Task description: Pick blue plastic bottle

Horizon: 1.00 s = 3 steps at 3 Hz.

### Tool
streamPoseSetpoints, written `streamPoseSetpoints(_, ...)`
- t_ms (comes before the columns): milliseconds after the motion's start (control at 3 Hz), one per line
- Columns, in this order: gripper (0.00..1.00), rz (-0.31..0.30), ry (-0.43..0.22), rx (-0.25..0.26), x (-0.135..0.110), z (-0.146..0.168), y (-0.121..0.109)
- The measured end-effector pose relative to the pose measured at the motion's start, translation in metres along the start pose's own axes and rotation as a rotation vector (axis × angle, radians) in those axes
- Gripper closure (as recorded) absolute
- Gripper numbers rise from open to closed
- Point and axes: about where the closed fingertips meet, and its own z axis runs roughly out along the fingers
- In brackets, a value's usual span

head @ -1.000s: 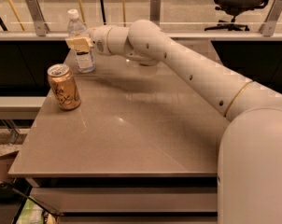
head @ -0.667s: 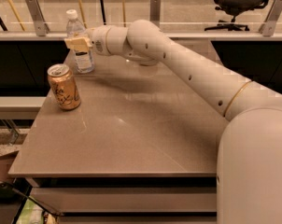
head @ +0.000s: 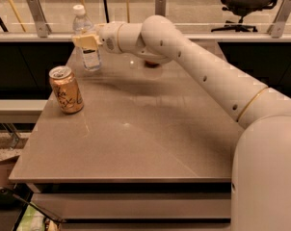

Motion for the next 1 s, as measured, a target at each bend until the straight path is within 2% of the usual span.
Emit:
streamPoseSetpoints(333, 1.0, -0.032, -0.006, -0.017, -0.016, -0.021, -0.005)
streamPoseSetpoints(1000, 1.0, -0.091, 0.035, -0.02, -0.054, -0.045, -0.008)
